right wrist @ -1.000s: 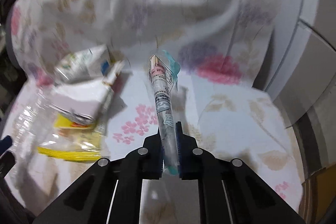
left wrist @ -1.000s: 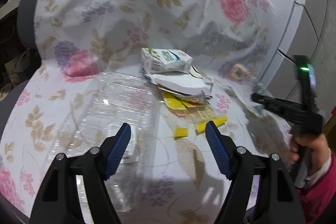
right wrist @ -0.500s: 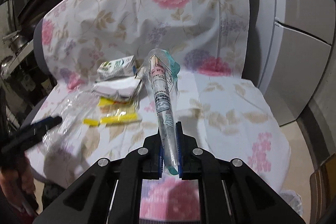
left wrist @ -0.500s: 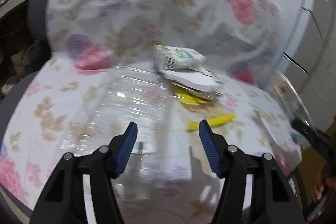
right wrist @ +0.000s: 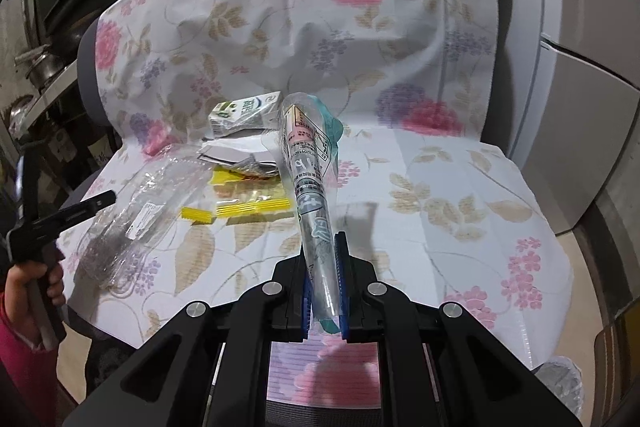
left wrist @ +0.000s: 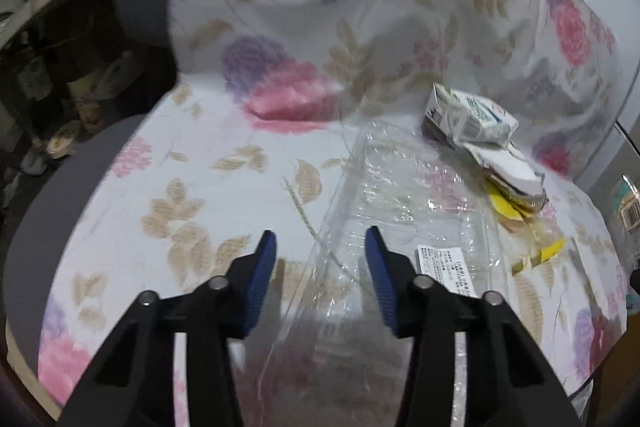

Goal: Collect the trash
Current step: 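Grasp the clear plastic tray edge with the left gripper while the right holds the tube, then carry tube and tray to the bin and open both grippers over it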

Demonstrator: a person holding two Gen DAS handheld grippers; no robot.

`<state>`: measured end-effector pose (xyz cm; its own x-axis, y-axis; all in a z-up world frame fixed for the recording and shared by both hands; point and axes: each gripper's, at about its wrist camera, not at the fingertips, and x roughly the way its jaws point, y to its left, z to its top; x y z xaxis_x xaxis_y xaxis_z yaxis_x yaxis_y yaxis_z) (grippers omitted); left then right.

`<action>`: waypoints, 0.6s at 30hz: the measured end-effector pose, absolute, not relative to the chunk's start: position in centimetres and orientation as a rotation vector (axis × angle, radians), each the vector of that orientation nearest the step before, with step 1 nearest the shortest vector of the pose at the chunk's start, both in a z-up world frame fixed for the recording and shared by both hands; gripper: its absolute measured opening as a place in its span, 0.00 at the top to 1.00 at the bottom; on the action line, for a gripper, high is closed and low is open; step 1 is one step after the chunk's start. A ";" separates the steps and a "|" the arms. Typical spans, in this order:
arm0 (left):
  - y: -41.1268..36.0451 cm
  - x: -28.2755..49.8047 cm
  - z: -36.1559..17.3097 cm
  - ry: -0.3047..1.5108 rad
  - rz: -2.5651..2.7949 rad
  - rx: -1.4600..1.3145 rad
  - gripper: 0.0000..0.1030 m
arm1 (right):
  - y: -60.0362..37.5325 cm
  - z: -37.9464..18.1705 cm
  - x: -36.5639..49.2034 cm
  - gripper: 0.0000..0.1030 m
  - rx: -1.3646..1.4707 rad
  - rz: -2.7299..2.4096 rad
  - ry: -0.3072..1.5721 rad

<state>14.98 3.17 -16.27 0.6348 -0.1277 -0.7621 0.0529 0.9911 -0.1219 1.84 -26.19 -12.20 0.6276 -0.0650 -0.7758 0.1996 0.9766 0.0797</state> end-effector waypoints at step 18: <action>4.4 9.2 -12.3 0.763 -0.113 -0.195 0.96 | -24.2 -10.1 0.5 0.89 0.144 -0.136 0.831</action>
